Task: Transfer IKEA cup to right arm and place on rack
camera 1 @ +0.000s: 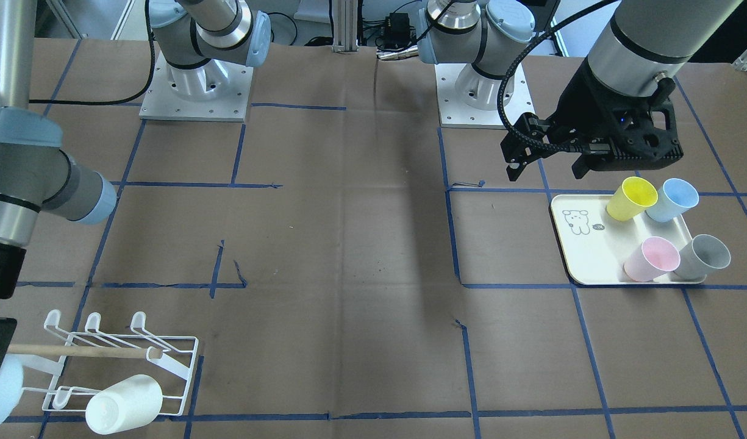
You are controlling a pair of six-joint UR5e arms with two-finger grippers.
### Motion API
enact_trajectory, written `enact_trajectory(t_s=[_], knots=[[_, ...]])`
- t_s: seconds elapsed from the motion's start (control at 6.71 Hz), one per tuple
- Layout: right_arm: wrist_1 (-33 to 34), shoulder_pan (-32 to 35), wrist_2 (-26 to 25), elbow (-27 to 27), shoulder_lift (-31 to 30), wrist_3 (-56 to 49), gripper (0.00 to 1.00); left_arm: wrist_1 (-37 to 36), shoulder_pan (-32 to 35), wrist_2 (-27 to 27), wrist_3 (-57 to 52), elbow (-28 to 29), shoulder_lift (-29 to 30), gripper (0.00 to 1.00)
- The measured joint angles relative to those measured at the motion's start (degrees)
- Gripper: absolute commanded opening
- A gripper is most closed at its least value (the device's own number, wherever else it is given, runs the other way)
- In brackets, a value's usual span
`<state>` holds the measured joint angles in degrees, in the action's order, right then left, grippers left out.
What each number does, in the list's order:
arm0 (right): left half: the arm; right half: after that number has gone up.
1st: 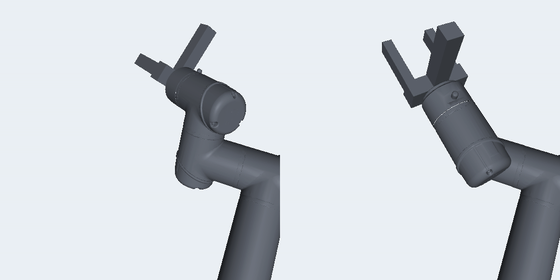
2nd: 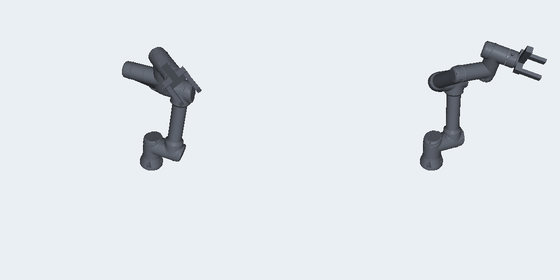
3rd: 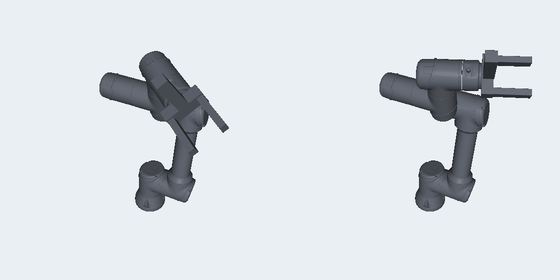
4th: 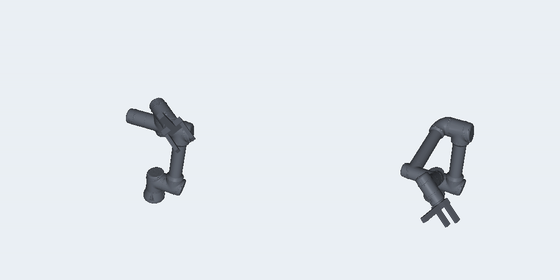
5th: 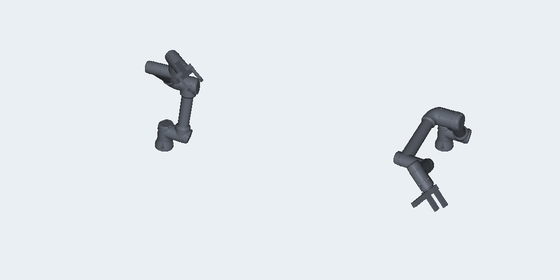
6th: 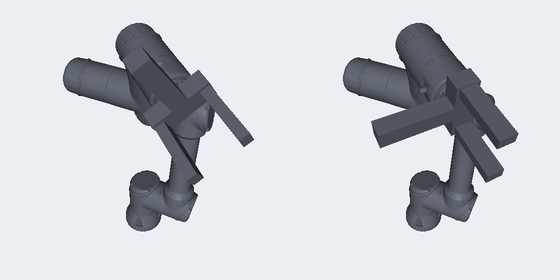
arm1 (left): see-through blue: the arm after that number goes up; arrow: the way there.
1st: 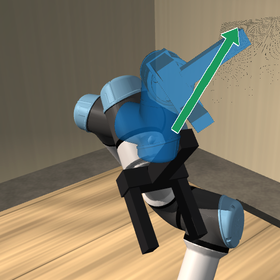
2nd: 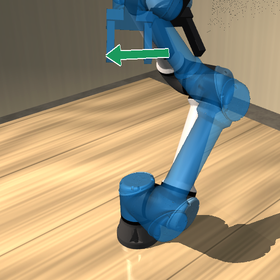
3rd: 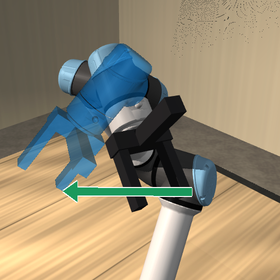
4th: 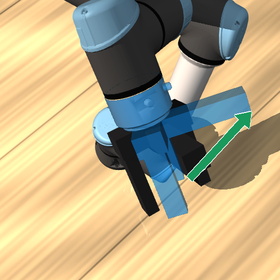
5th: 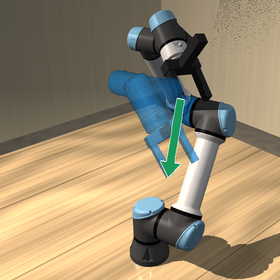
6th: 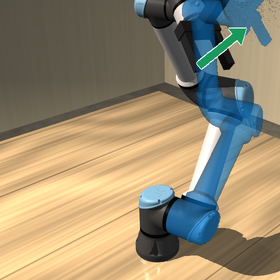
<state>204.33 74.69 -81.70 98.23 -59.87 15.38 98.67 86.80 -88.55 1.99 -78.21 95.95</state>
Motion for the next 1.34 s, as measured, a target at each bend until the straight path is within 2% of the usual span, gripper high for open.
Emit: enact_trajectory(t_s=[0.3,0.45,0.75,1.19,1.34], knots=[[0.1,-1.6,0.0,-2.0,2.8,-10.3,0.19,1.0,2.5,-0.8,1.2,-3.2,-1.7,0.99],[0.1,-1.8,0.0,-0.6,3.2,-13.3,0.16,-1.0,2.9,-0.9,1.0,-5.5,-2.4,0.99],[0.1,-1.9,0.0,3.6,3.1,-16.2,0.16,-4.8,3.0,-0.9,0.6,-8.4,-2.8,0.99],[0.1,-2.1,0.0,4.8,3.6,-16.8,0.18,-5.8,2.2,-0.9,0.6,-8.9,-3.6,0.99],[0.1,-2.2,-0.1,4.9,4.1,-16.9,0.5,-5.8,1.9,-0.9,0.6,-9.0,-3.8,0.99]])
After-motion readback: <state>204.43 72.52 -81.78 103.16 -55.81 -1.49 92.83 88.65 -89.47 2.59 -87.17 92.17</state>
